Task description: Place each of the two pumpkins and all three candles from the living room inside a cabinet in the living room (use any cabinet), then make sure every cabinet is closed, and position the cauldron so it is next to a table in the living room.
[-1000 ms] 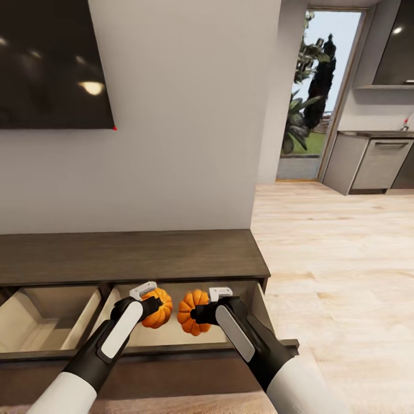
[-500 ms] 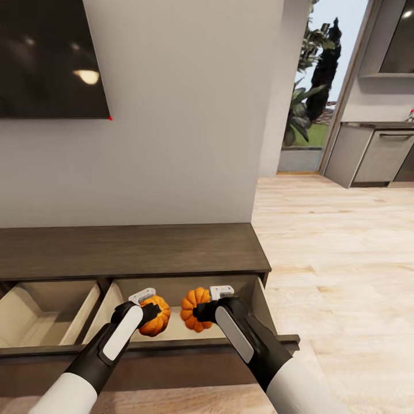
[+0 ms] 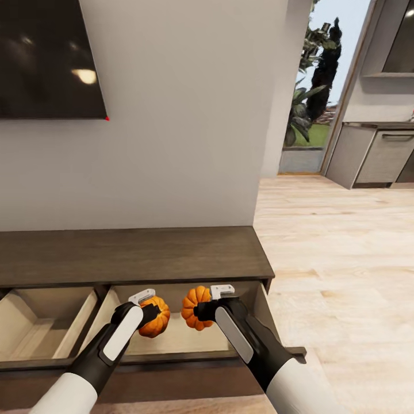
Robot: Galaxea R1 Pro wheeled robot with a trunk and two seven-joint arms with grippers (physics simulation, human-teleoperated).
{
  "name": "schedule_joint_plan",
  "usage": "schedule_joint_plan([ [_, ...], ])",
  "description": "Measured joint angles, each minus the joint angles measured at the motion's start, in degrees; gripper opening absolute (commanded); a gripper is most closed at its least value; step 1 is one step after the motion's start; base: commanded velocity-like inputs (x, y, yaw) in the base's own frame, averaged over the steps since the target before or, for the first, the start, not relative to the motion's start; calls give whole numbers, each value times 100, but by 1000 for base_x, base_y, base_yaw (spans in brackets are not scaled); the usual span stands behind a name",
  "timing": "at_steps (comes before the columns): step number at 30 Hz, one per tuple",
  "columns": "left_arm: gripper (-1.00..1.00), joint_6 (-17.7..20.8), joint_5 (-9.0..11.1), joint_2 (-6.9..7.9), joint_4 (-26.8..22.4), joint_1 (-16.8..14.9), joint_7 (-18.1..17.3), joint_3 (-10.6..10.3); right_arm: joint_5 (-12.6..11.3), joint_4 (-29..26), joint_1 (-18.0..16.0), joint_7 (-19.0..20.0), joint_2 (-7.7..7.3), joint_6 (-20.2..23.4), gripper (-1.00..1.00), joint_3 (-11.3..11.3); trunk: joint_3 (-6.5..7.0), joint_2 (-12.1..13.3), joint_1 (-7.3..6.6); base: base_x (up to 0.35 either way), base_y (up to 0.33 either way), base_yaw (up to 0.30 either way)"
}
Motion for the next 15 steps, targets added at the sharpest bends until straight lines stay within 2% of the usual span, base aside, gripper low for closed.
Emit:
schedule_joint_plan([
  [6,-100,-1,6,0,-4,3,0,0,-20,31,0,0,0,-2,-100,0,0,0,1,20,0,0],
  [15,-100,7,-1,0,1,0,-7,0,-15,185,1,-1,0,7,-100,0,-199,-11,25,1,0,0],
])
